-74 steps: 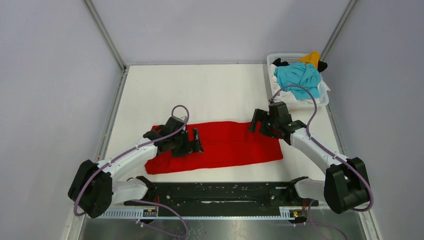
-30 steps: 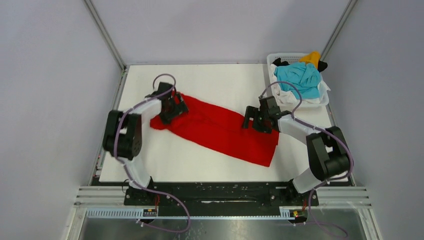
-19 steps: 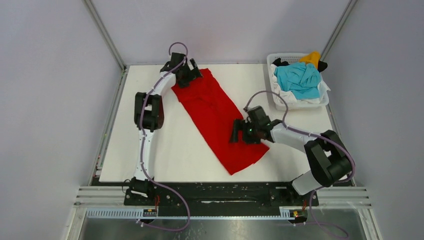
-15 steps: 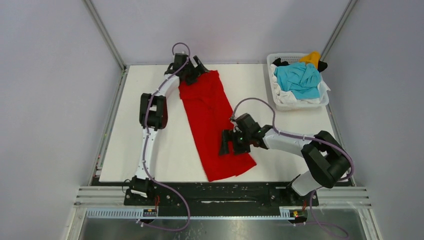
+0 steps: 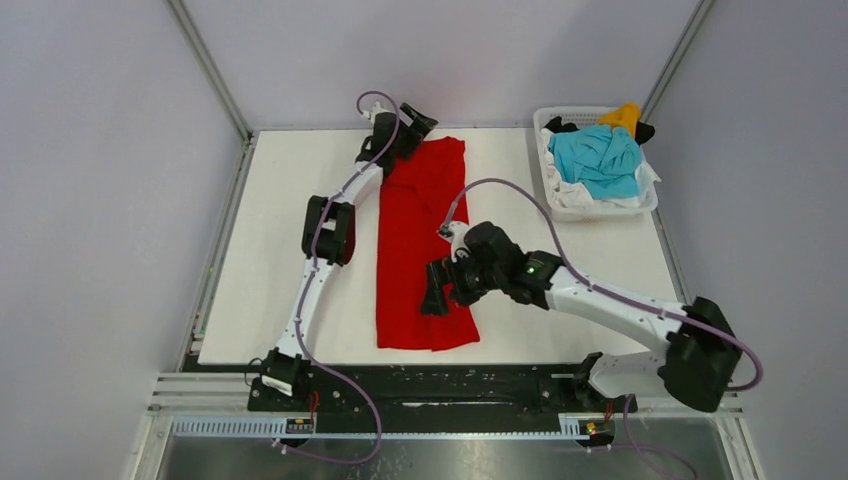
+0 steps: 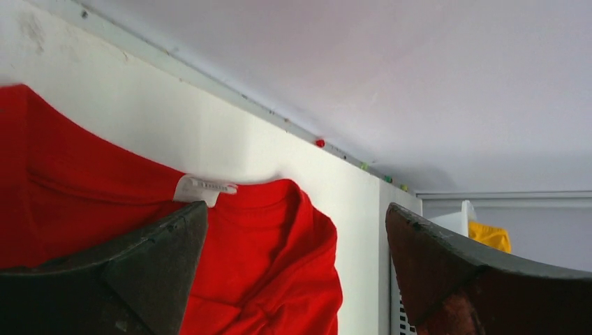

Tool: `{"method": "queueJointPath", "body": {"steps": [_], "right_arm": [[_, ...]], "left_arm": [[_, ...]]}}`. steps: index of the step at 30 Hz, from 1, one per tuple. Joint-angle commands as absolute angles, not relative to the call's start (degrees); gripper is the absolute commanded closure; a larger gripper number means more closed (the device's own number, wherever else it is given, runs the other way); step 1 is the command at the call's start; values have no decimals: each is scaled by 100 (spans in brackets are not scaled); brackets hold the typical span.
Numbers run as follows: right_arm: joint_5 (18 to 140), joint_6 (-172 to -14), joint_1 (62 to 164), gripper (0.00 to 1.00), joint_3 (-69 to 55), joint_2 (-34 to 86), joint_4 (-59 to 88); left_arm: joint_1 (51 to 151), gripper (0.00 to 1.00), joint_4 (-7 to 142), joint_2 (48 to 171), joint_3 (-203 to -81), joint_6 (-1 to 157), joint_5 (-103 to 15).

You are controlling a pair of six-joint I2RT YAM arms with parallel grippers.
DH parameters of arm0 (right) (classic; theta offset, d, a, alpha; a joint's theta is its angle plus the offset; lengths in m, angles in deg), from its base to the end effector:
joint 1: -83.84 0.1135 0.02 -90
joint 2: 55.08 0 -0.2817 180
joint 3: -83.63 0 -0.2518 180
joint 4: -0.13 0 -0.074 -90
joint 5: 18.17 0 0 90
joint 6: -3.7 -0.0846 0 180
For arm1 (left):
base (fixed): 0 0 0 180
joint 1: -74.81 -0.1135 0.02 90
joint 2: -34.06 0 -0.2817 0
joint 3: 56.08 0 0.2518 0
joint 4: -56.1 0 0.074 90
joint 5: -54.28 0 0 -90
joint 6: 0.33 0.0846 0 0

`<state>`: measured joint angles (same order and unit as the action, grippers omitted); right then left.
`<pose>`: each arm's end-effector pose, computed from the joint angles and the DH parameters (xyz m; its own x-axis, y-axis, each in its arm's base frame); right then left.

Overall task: Fold and stack the t-shirts
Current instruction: Rotate the tshirt 90 degrees

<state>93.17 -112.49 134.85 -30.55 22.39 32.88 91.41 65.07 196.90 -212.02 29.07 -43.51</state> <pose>0.1741 0.2639 0.2307 -0.7867 -0.3185 -0.5288 -0.6021 0.5846 0.5438 0.6589 -0.2084 0.1232 -0.4841 -0.7564 -0.4399 -0.0280 0.5159 -0.8562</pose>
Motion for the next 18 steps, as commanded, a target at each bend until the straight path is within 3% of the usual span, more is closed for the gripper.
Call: {"method": "queueJointPath", "body": {"steps": [1, 5, 12, 18], "right_arm": [[7890, -11557, 13482, 0, -3405, 1424, 3256], [7002, -12153, 13452, 0, -3949, 882, 3349], [6822, -12429, 13412, 3, -4581, 734, 3423], [7275, -12523, 13412, 22, -4776, 1188, 3141]], "left_arm": [[9046, 1, 6275, 18960, -21781, 3099, -3827], [9046, 1, 6817, 17327, -20911, 3902, -3901], [9374, 1, 8572, 13338, -17421, 4963, -3650], [9909, 1, 8966, 10550, -13047, 4560, -3542]]}}
